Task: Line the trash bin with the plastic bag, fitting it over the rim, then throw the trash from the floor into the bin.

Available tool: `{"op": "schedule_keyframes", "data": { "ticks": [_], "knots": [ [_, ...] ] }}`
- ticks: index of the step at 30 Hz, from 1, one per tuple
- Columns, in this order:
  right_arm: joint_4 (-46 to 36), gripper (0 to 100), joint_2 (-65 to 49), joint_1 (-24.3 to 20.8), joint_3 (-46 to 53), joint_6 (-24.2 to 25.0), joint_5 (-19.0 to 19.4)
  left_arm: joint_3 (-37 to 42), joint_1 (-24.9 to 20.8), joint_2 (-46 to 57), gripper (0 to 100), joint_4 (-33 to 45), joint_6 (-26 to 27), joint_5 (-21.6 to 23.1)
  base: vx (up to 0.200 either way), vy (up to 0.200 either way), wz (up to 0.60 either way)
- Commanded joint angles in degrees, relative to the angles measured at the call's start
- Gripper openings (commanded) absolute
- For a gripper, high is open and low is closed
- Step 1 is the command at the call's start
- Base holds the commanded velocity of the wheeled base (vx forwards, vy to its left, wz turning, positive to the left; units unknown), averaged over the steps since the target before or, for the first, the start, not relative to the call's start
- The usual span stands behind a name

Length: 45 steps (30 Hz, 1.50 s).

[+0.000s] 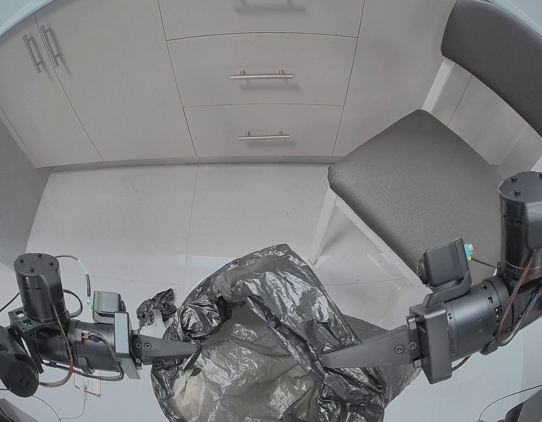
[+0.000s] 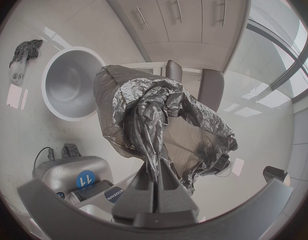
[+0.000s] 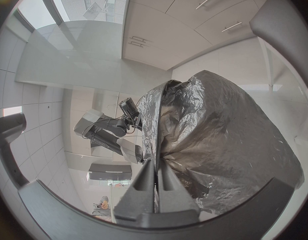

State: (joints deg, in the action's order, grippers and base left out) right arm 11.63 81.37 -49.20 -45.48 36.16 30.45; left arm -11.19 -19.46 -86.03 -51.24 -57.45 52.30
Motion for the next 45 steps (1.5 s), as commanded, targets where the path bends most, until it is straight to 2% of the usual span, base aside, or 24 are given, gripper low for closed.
{"op": "schedule_keyframes", "data": {
  "ticks": [1,6,12,13,18,20,23,27,32,38,45],
  "knots": [
    [0.15,0,3.44,-1.42,-0.92,0.14,-1.01,0.56,0.56,-1.25,0,-0.09,-0.03,-0.09,0.000,0.000,0.00],
    [1.20,0,7.92,-1.42,-2.15,0.14,-1.10,-0.23,2.41,-3.71,0,-0.88,0.59,-0.09,0.000,0.000,0.00],
    [9.64,0,13.46,-2.30,-2.33,0.32,-1.18,-0.32,5.39,-6.52,0,-2.55,2.17,0.00,0.000,0.000,0.00],
    [12.54,0,16.54,-2.48,-3.12,0.32,-1.18,-1.29,7.42,-8.80,0,-3.52,2.61,0.00,0.000,0.000,0.00],
    [12.36,0,19.79,-2.04,-6.11,0.32,-1.10,-3.49,8.47,-14.61,0,-5.54,4.37,0.00,0.000,0.000,0.00],
    [12.36,0,21.46,-2.04,-7.16,0.41,-1.10,-3.84,8.65,-18.12,0,-8.00,7.44,-0.18,0.000,0.000,0.00],
    [12.54,0,22.25,-2.39,-7.25,1.90,-1.10,-3.49,8.91,-19.70,0,-10.55,7.71,-0.18,0.000,0.000,0.00],
    [12.72,0,22.43,-2.39,-7.43,3.83,-0.92,-2.08,8.82,-19.53,0,-10.81,7.88,-0.27,0.000,0.000,0.00],
    [12.72,0,22.60,-2.83,-7.08,3.92,-0.83,0.20,8.91,-18.47,0,-10.90,8.24,-0.27,0.000,0.000,0.00],
    [12.89,0,23.57,-6.08,-6.72,3.83,-0.92,3.54,9.96,-15.48,0,-10.90,8.50,-0.27,0.000,0.000,0.00],
    [12.98,0,27.26,-8.63,-8.66,4.98,-3.03,5.21,12.51,-15.66,0,-10.64,12.37,-0.27,0.000,0.000,0.00]
  ]
}}
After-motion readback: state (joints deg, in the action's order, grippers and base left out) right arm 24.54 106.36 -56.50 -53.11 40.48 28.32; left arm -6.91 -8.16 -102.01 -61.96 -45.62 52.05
